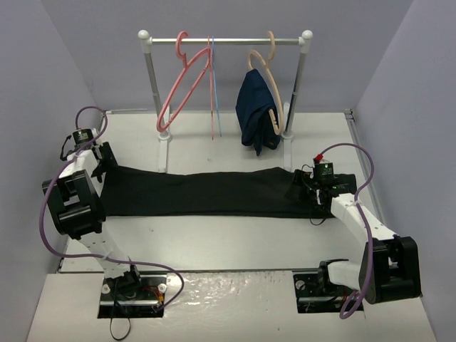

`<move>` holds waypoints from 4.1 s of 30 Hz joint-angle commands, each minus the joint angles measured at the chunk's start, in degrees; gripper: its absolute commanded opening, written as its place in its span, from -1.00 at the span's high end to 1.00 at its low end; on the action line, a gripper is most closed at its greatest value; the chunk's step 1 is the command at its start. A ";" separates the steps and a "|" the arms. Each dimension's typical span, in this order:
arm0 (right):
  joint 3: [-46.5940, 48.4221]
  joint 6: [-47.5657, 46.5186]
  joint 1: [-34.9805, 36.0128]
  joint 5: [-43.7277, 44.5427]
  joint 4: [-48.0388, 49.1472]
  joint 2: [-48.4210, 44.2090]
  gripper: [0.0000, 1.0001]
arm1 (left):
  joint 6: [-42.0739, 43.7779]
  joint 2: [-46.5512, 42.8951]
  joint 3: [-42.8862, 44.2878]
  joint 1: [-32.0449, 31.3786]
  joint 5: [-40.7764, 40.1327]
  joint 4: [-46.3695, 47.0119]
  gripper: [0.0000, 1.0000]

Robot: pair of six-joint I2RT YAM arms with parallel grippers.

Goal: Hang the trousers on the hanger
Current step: Fold the trousers at the center of the board.

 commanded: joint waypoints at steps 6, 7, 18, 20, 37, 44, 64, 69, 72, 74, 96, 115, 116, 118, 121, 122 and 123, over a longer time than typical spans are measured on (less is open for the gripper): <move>2.46 -0.44 4.14 -1.61 2.34 -0.67 -0.83 | -8.58 -18.96 -5.38 -3.52 -6.18 0.83 -0.48; 2.39 -0.16 4.53 -1.49 2.79 -0.67 -0.83 | -9.57 -21.08 -7.22 -4.83 -5.19 0.71 -0.48; -2.45 5.92 6.28 1.55 8.24 4.59 -0.83 | -22.07 -21.40 -25.57 -10.96 -1.54 9.24 -0.40; -3.75 7.20 5.67 2.89 7.89 5.14 -0.83 | -22.50 -18.95 -25.33 -10.11 -1.94 10.35 -0.39; 3.61 3.49 5.13 4.89 -1.22 -2.39 -0.91 | -3.17 -20.23 -13.26 2.73 -3.94 1.75 -0.61; 4.71 -0.89 6.13 1.12 -1.22 -6.20 -1.00 | 7.91 -11.11 -6.10 3.57 2.55 -1.44 -0.79; 3.57 -2.92 6.31 -3.11 -0.43 -10.51 -1.00 | 15.49 3.24 -4.47 5.24 9.75 -5.77 -0.68; 3.35 -2.94 6.37 -2.80 -0.06 -10.39 -1.00 | 16.31 2.54 -6.75 4.65 10.75 -6.81 -0.43; 3.12 -3.01 6.31 -2.62 0.05 -10.66 -1.00 | 16.09 2.18 -7.99 4.21 11.37 -6.91 -0.20; 2.97 -3.01 6.31 -2.58 0.10 -11.05 -1.00 | 15.80 2.10 -8.69 3.94 11.59 -7.12 0.05; 4.52 -0.99 6.39 2.42 -0.60 -11.58 -0.99 | -12.06 -20.32 -5.79 1.84 11.75 -16.37 1.00; 10.84 2.90 17.63 5.95 -2.77 -4.97 -1.00 | -12.99 -25.96 29.08 4.27 4.09 -45.53 1.00; 11.33 3.41 19.07 6.66 -2.47 -4.29 -1.00 | -13.11 -25.55 30.86 4.49 4.46 -46.36 1.00; 12.24 4.63 22.85 7.94 -1.50 -2.77 -1.00 | -13.23 -24.64 34.89 4.80 5.19 -48.14 1.00; 13.62 6.09 27.72 9.52 0.31 0.04 -1.00 | -13.87 -23.50 38.41 4.95 12.05 -49.22 1.00; 14.19 6.53 29.58 10.15 0.99 1.03 -1.00 | -14.45 -23.19 39.16 4.95 15.27 -49.32 1.00; 14.99 6.84 31.31 10.38 1.60 2.33 -1.00 | -15.31 -22.96 39.34 4.89 19.35 -49.18 1.00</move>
